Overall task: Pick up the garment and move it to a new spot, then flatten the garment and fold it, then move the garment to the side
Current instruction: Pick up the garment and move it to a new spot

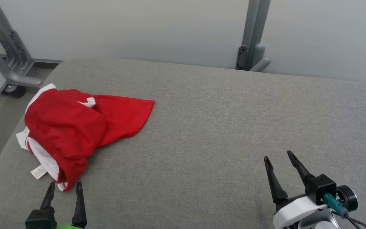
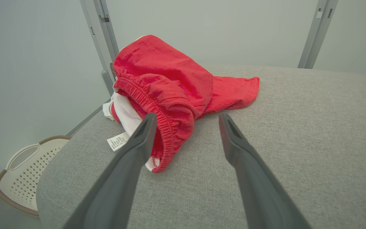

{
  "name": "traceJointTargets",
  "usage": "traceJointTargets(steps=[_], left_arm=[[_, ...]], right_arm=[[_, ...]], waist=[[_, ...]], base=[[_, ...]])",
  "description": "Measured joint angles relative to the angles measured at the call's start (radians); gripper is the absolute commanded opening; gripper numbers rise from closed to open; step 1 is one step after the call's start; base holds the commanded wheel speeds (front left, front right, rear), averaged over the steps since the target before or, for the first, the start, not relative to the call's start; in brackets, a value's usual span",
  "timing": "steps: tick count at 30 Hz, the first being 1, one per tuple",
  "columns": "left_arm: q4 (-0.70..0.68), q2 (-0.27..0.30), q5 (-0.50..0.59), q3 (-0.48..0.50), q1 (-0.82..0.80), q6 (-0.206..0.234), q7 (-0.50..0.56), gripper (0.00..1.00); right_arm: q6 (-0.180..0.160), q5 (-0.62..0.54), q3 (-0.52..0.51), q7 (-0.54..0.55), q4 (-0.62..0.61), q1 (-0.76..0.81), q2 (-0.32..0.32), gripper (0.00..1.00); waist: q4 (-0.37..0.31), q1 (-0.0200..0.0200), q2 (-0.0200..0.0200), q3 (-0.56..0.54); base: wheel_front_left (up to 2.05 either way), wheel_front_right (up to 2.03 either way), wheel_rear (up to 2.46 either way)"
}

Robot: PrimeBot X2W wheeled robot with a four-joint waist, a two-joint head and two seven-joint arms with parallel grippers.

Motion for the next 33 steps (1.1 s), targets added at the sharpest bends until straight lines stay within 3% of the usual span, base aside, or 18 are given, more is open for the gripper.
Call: traceJointTargets(steps=[7,13,23,30,31,32,33], left_arm=[[0.014,-0.005,-0.022,0.027,-0.004,0.002,0.0,1.0],[0.118,-0.006,-0.072,0.05,-0.095,-0.002,0.001,1.0],[0.393,0.037,-0.188,0.109,-0.315,-0.006,0.151,1.0],[0.504,0.072,-0.2,0.115,-0.361,-0.004,0.136,1.0],[0.514,0.073,-0.2,0.113,-0.364,-0.007,0.125,0.64],[0.522,0.077,-0.2,0.11,-0.368,-0.009,0.12,0.03],[0.529,0.081,-0.201,0.108,-0.371,-0.011,0.114,0.0]], right_arm=[[0.0,0.005,0.007,0.0,0.004,0.002,0.006,1.0],[0.0,0.004,0.005,0.0,0.0,0.001,0.003,1.0],[0.0,0.009,0.038,0.0,0.003,-0.016,-0.004,1.0],[0.0,0.017,0.047,0.0,0.007,-0.025,-0.003,1.0],[0.0,0.017,0.048,0.0,0.009,-0.023,-0.003,1.0],[0.0,0.017,0.048,0.0,0.011,-0.023,-0.003,1.0],[0.0,0.017,0.047,0.0,0.011,-0.022,-0.002,1.0]], waist=[[0.03,0.0,0.0,0.002],[0.02,0.0,0.0,0.035],[-0.039,0.0,0.0,0.112],[-0.097,0.0,0.0,0.122],[-0.104,0.0,0.0,0.12],[-0.109,0.0,0.0,0.117],[-0.113,0.0,0.0,0.113]], base=[[0.0,0.0,0.0],[0.0,0.0,0.0],[0.0,0.0,0.0],[0.0,0.0,0.0],[0.0,0.0,0.0],[0.0,0.0,0.0],[0.0,0.0,0.0]])
